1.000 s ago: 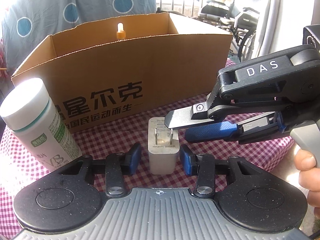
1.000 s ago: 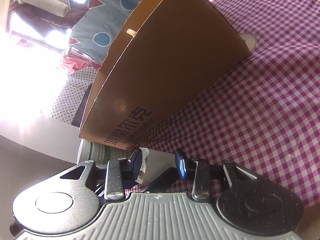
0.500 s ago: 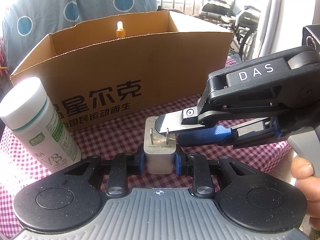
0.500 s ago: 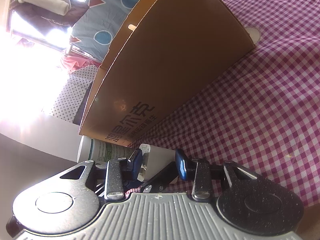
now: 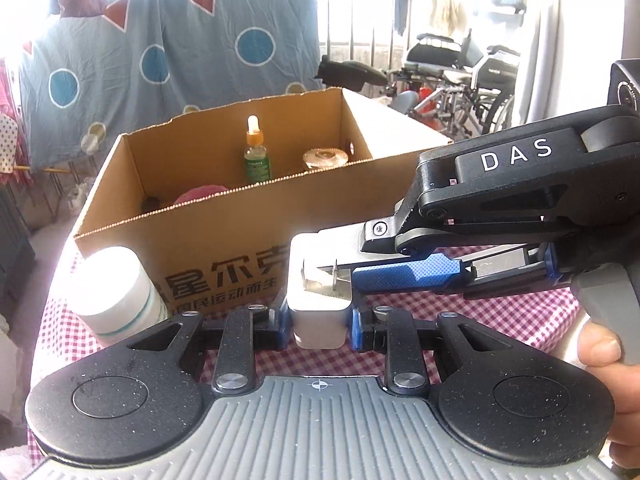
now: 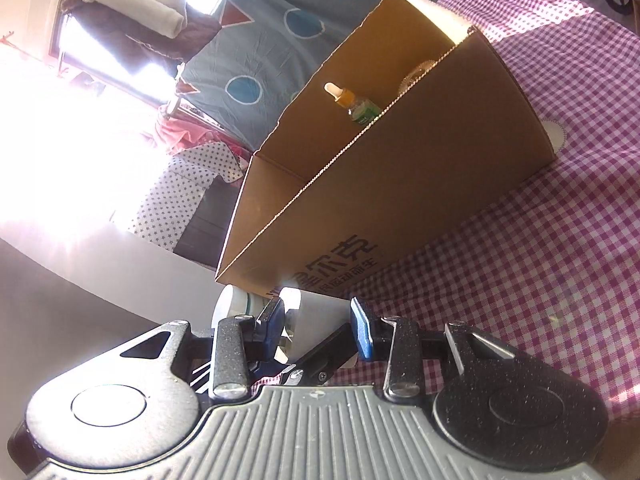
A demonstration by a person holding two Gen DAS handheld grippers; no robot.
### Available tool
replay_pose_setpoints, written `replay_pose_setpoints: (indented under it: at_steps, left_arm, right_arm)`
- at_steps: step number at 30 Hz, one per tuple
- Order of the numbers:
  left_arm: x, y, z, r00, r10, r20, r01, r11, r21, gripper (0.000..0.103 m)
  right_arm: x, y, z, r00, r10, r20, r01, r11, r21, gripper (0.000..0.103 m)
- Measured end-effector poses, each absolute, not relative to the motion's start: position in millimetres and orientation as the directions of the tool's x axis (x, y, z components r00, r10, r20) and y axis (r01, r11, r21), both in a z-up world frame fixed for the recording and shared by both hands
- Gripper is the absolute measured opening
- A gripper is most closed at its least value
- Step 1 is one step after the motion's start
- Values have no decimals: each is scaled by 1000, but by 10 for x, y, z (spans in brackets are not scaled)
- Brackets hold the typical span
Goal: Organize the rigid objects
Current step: 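Carry the charger plug into the box and open the right gripper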
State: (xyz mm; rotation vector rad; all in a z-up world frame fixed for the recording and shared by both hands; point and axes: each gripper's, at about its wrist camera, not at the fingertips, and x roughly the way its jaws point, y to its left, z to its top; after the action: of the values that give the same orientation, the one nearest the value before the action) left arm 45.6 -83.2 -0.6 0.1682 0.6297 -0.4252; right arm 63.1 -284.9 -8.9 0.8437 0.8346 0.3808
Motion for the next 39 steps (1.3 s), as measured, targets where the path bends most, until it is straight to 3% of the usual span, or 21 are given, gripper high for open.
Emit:
replay_pose_setpoints:
  at_steps: [6, 10, 17, 23, 31, 39]
  left_arm:
    - [655, -866, 469, 792, -329, -514, 405, 913, 40, 26]
    - [945, -940, 650, 805, -320, -499, 380, 925, 19, 26]
    - [1517, -1032, 614, 766, -288, -575, 320, 946, -48, 26]
    - [1910, -1083, 337, 684, -236, -691, 255, 964, -77, 26]
    - [2082, -1114, 82, 593, -208, -778, 223, 971, -90, 26]
    - [2164, -1123, -4, 533, -208, -820, 198, 973, -119, 27]
  right_arm:
    - [919, -2776, 405, 681, 590, -434, -104, 665, 740, 40]
    - [1290, -2773, 616, 693, 578, -431, -151, 701, 697, 40]
    - [2074, -2803, 566, 620, 587, -520, -144, 737, 660, 40]
    - [2570, -2816, 193, 494, 603, -626, -83, 750, 657, 40]
    - [2751, -2745, -146, 402, 571, -716, -60, 797, 602, 41]
    - [2774, -2781, -281, 371, 555, -745, -34, 809, 586, 41]
